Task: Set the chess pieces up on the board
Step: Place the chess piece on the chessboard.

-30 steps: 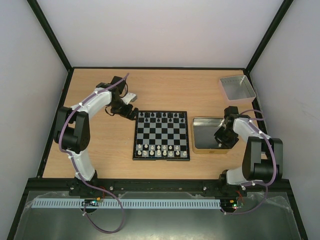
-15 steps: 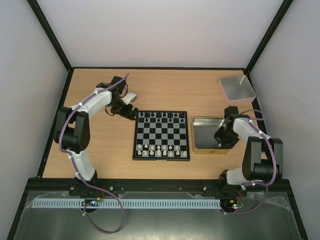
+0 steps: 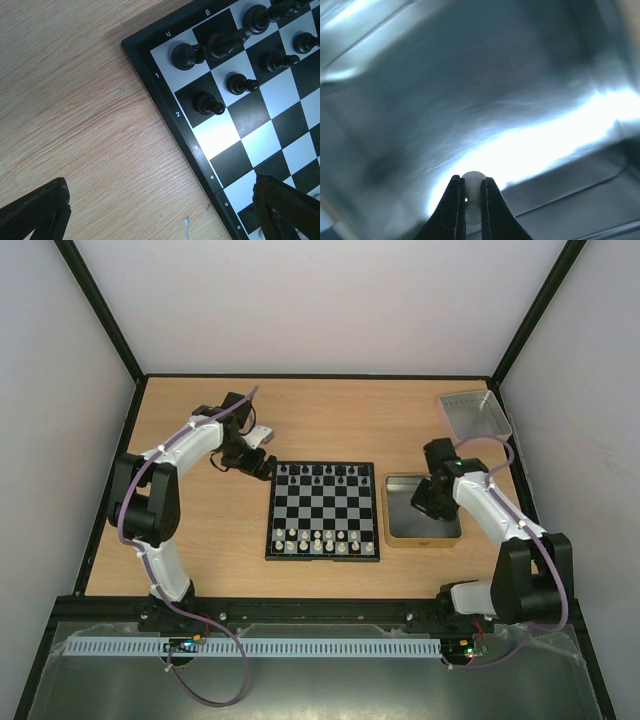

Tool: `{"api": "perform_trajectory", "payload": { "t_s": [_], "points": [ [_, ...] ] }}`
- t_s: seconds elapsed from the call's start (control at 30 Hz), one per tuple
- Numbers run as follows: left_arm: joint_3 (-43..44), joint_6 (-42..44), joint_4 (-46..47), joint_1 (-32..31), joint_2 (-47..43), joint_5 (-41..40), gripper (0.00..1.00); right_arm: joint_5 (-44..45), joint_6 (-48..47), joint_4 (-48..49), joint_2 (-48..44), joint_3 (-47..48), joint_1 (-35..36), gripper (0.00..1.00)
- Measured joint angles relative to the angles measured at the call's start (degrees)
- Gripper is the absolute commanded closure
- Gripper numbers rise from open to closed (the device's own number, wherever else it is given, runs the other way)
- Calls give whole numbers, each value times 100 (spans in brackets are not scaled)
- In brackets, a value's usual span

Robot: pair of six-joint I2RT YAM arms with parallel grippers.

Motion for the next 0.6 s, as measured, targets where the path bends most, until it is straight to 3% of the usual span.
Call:
{"api": "perform_trajectory", "payload": {
  "t_s": [0.2, 0.6],
  "points": [
    [0, 0, 0, 0, 4, 0, 1, -149, -166, -105, 42, 623, 1239, 97],
    [11, 0, -4, -11, 4, -4, 1, -382, -625, -372, 726, 1034, 2439, 98]
  ]
}}
